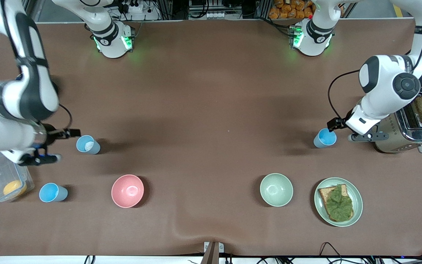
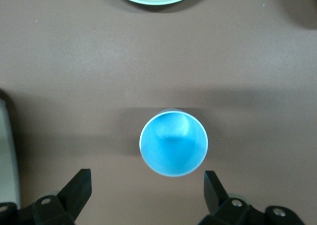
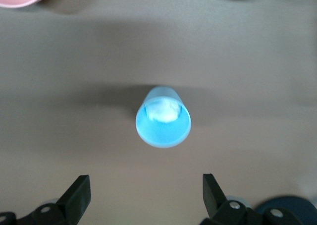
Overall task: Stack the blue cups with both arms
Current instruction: 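Close the right gripper on its blue cup while the left gripper grasps another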
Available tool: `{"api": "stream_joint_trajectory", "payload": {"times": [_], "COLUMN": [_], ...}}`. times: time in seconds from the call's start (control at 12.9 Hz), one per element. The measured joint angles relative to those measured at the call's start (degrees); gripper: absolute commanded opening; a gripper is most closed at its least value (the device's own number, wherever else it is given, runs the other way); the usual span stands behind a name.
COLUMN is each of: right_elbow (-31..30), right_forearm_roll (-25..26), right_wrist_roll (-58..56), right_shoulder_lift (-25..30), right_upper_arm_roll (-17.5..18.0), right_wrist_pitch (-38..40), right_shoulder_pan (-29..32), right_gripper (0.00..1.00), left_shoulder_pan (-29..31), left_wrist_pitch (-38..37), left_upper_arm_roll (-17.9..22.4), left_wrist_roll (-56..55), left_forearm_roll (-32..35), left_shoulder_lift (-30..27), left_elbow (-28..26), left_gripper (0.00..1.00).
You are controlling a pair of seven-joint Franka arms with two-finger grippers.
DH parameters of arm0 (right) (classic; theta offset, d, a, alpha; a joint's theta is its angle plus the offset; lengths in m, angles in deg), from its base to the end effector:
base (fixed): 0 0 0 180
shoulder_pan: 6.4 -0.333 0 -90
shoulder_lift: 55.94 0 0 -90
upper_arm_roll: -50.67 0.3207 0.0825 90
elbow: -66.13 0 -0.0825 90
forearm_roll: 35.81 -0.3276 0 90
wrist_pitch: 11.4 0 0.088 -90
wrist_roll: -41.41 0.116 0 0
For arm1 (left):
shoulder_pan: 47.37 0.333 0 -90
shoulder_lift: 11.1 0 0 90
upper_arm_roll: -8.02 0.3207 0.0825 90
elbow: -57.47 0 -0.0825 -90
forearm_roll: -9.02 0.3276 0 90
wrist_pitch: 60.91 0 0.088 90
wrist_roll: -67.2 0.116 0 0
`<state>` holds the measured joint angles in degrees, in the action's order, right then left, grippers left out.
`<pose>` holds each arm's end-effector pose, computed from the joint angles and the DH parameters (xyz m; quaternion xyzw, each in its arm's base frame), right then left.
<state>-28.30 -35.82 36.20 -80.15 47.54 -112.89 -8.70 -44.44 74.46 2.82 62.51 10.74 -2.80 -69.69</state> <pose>0.5837 -0.0048 0.3706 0.9881 0.0385 -0.1492 0.0035 0.5040 -0.0188 0.3470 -0.9999 -0.0109 0.0002 0.0040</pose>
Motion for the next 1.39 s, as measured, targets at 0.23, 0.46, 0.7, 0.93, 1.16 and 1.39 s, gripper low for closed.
{"api": "stream_joint_trajectory", "payload": {"times": [0.23,0.46,0.7,0.93,1.16,1.39], "right_elbow": [-4.76,-8.14,-10.43,-10.49,-10.50,-10.50], "right_forearm_roll": [0.00,0.00,0.00,0.00,0.00,0.00], "right_wrist_roll": [3.49,4.54,4.59,4.60,4.62,4.64], "right_shoulder_lift": [-1.57,-1.60,-2.24,-3.05,-3.88,-4.69], "right_upper_arm_roll": [0.03,0.04,0.00,-0.05,-0.17,-0.23], "right_wrist_pitch": [-7.35,-12.83,-15.83,-15.98,-16.11,-16.27], "right_shoulder_pan": [-1.59,-2.34,-2.36,-2.35,-2.29,-2.24], "right_gripper": [1.00,1.00,1.00,1.00,0.70,0.16], "left_shoulder_pan": [0.01,0.29,0.44,0.44,0.44,0.40], "left_wrist_pitch": [4.03,7.29,7.36,7.42,7.42,6.41], "left_upper_arm_roll": [-0.03,0.00,0.02,0.02,0.01,-0.08], "left_wrist_roll": [0.00,0.00,0.03,0.03,0.04,0.01], "left_forearm_roll": [0.04,0.04,0.06,0.06,0.06,0.08], "left_shoulder_lift": [4.08,6.90,7.97,8.47,8.47,8.41], "left_elbow": [-0.07,0.17,0.36,0.42,0.81,2.71], "left_gripper": [1.00,0.86,0.46,0.00,0.00,0.00]}}
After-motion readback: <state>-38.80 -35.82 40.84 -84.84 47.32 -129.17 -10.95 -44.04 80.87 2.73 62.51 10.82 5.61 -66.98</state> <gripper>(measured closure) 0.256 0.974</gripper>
